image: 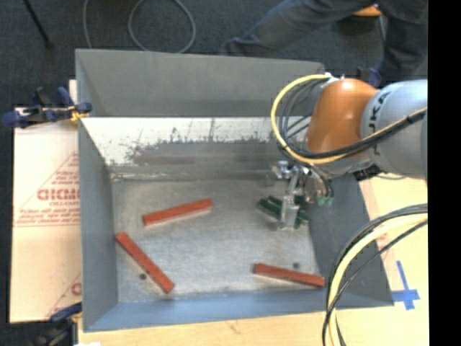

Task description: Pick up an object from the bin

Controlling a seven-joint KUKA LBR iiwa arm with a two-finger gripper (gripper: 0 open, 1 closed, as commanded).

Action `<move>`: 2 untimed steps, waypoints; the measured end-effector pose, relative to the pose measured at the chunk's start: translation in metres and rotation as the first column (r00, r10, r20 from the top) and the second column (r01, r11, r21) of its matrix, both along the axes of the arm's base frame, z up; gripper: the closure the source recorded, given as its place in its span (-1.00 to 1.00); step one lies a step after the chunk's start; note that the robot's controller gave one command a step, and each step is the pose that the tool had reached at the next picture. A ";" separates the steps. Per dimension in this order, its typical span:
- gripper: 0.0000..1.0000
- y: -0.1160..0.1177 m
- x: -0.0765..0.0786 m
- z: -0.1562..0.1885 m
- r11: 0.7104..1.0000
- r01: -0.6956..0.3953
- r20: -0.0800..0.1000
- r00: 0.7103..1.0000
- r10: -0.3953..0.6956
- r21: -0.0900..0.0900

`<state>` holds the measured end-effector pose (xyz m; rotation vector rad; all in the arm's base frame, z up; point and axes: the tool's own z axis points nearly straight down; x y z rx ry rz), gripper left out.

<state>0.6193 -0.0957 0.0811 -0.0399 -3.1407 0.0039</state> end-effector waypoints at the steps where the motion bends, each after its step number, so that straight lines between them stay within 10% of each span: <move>1: 1.00 0.004 0.002 0.005 1.000 0.000 0.006 1.000 0.000 0.004; 2: 1.00 -0.024 0.008 0.121 1.000 0.029 0.009 1.000 -0.029 0.001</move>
Offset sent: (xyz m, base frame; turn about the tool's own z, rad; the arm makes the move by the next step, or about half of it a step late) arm 0.0000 0.0000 0.0000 0.0000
